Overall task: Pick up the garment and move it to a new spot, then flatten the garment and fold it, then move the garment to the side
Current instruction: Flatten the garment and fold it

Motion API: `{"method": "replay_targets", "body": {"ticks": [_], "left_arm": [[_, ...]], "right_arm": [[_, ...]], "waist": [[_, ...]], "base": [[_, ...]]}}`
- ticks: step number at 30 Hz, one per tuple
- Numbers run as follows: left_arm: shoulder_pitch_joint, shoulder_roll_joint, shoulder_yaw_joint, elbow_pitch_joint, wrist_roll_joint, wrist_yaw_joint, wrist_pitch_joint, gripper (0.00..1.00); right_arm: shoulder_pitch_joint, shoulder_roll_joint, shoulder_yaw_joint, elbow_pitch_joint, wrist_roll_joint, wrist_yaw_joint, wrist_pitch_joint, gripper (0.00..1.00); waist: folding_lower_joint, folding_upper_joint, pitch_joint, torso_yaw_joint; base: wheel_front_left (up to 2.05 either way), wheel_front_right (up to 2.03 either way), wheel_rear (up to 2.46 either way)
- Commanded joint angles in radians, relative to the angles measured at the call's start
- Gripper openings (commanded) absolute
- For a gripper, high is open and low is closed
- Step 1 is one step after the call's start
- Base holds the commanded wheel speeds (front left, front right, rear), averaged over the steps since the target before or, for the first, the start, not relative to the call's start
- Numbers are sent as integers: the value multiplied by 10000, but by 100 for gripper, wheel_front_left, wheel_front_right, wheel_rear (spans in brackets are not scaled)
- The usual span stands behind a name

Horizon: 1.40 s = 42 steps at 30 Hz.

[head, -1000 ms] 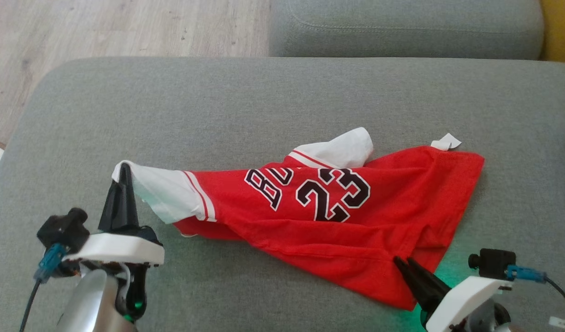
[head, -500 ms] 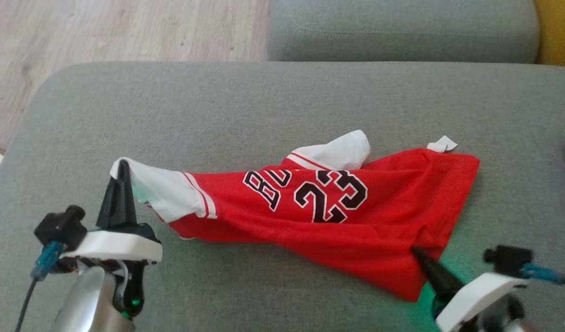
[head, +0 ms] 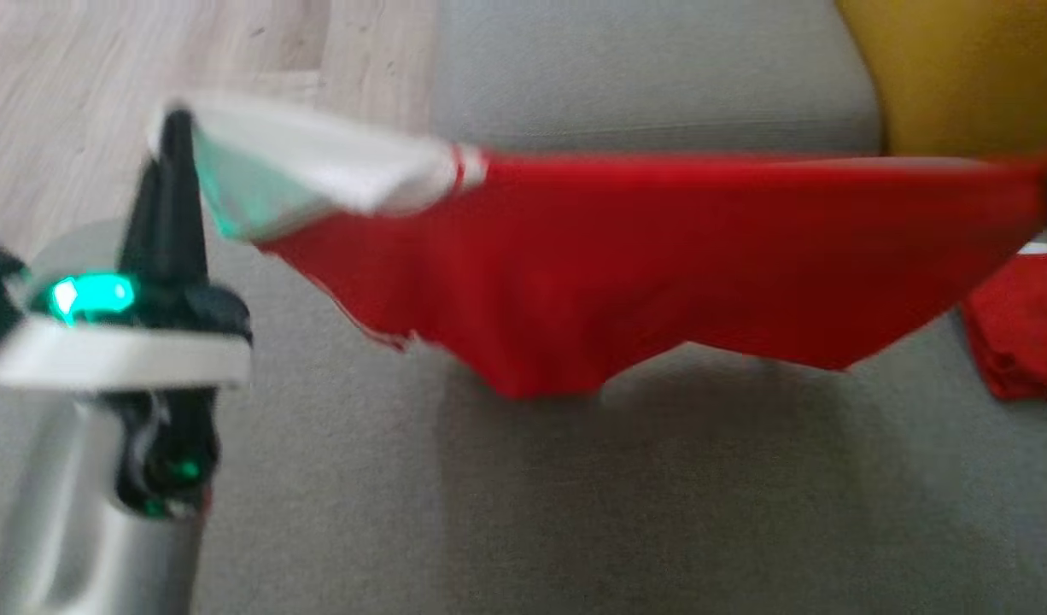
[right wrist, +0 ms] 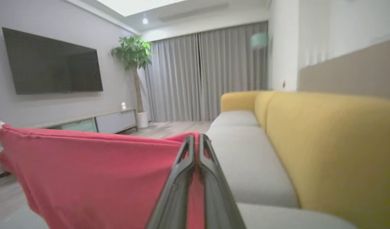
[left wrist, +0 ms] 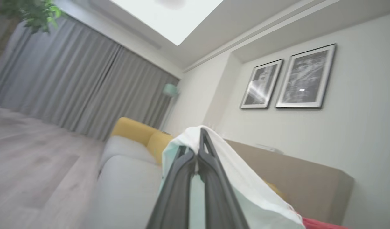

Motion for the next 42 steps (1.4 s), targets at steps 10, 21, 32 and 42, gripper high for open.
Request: {"method": "replay_targets", "body": {"ticks": [10, 21, 32, 42], "left_arm": [[-4741, 1091, 271, 31, -312, 417, 2164, 0], [-8210, 1068, -240, 4630, 924, 174, 973, 0], [-11836, 498, -1484, 7576, 1100, -84, -1756, 0], [-8112, 1617, -4374, 6289, -957, -90, -2133, 0]], "right_arm": [[-4714, -493, 242, 292, -716, -7, 1150, 0], [-8697, 456, 1950, 4033, -1184, -7, 277, 0], [-12366, 1064, 2741, 7698, -2335, -7, -2944, 0], [-10519, 671, 4641, 9680, -1735, -7, -3458, 0]], "waist": [[2, 0, -12, -527], [2, 0, 2383, -326], [2, 0, 4033, 149], [2, 0, 4164, 400]], "base": [[0, 0, 0], [0, 0, 0], [0, 0, 0], [0, 0, 0]]}}
